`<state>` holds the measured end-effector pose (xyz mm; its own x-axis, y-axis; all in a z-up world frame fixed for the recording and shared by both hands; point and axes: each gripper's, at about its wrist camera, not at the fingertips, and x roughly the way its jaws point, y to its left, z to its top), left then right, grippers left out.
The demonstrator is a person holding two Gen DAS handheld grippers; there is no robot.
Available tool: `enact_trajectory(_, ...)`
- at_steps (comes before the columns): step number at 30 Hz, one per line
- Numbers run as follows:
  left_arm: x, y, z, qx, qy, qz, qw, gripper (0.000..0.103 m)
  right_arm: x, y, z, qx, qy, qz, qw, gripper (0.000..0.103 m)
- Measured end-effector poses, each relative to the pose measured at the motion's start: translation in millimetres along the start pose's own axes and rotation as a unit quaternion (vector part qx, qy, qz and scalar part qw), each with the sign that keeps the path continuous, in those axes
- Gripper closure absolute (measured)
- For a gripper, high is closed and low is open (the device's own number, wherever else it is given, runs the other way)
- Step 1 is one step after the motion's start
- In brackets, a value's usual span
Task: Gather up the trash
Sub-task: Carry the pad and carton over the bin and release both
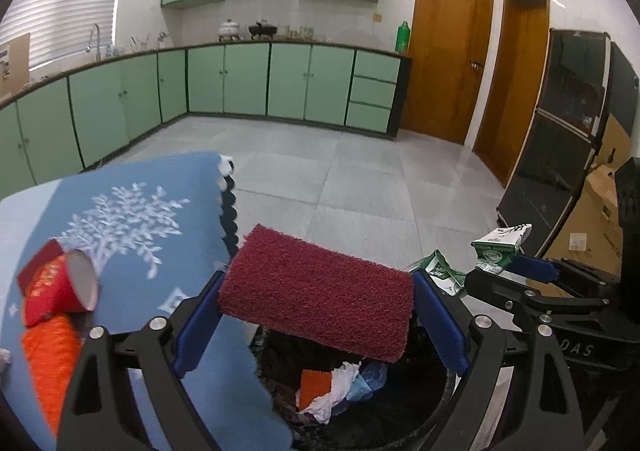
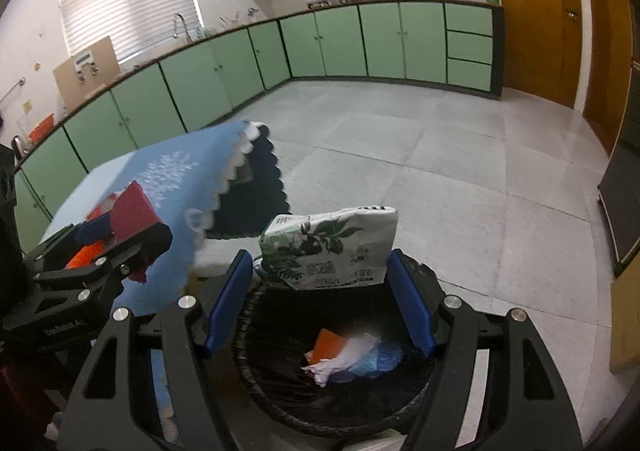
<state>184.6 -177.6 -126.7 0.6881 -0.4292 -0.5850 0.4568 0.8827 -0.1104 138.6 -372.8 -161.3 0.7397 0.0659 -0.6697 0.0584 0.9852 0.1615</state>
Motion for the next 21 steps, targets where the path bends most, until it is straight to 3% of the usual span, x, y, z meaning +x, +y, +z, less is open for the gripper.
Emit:
enact_trajectory(8, 37.2, -0.9, 1.0, -0.011, 0.045, -0.025, 0.9986, 0.013, 30.1, -25.4, -12.8, 0.016, 0.036, -0.017, 0.999, 0.033)
enact_trajectory(10, 40.0, -1.1, 3.3, -0.013, 0.048, -0.032, 0.9983, 0.013, 30.5, -28.9, -13.1, 0.022, 0.036, -0.025, 0.999, 0.026)
enact_trajectory(14, 38.3, -0.1, 5.2, -0.018, 0.049, -0.046, 0.9976, 0.013, 25.5, -33.9, -13.5, 0.033, 0.031, -0.032, 0.998, 0.022)
enact_trajectory(21, 31.8, -3.2, 8.7, -0.018, 0.046, -0.06, 0.997, 0.012, 12.5, -39.4, -11.4, 0.045, 0.016, -0.038, 0.998, 0.02)
